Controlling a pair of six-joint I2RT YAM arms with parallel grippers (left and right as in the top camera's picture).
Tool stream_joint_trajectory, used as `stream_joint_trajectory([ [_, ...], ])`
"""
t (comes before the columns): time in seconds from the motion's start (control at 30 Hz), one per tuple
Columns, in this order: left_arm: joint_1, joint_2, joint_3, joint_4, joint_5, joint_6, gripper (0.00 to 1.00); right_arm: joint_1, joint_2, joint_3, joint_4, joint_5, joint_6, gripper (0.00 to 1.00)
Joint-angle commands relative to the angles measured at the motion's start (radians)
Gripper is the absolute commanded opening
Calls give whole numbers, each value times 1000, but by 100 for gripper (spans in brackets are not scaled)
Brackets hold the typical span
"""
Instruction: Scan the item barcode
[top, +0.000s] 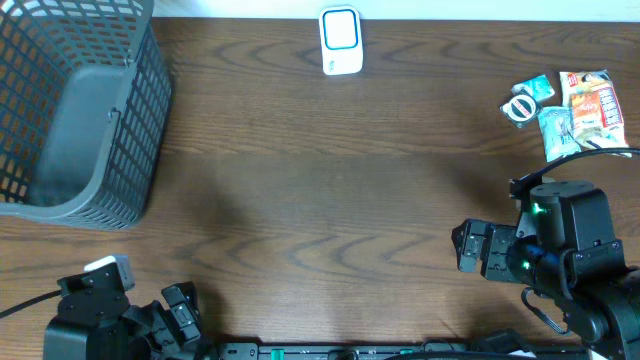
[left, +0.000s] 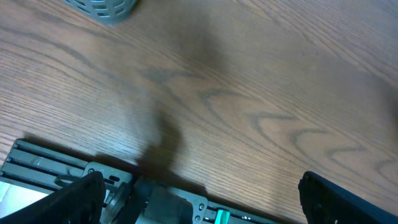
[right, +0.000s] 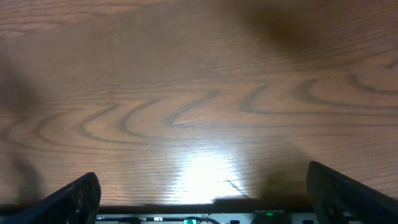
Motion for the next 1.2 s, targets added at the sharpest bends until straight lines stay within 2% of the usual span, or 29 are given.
stream_joint_trajectory([
  [0.0,3,0,3,1,-9,-9,98,10,-4,-4,0,-6,12,99],
  [0.37,3,0,3,1,-9,-9,98,5,-5,-4,0,-6,12,99],
  [0.6,3,0,3,1,-9,-9,98,-50,-36,-4,0,-6,12,99],
  [1.0,3,0,3,1,-9,-9,98,-143,-220,-5,0,78,7,99],
  [1.17,3,0,3,1,-9,-9,98,-166,-289,-64,22,129,-1,99],
])
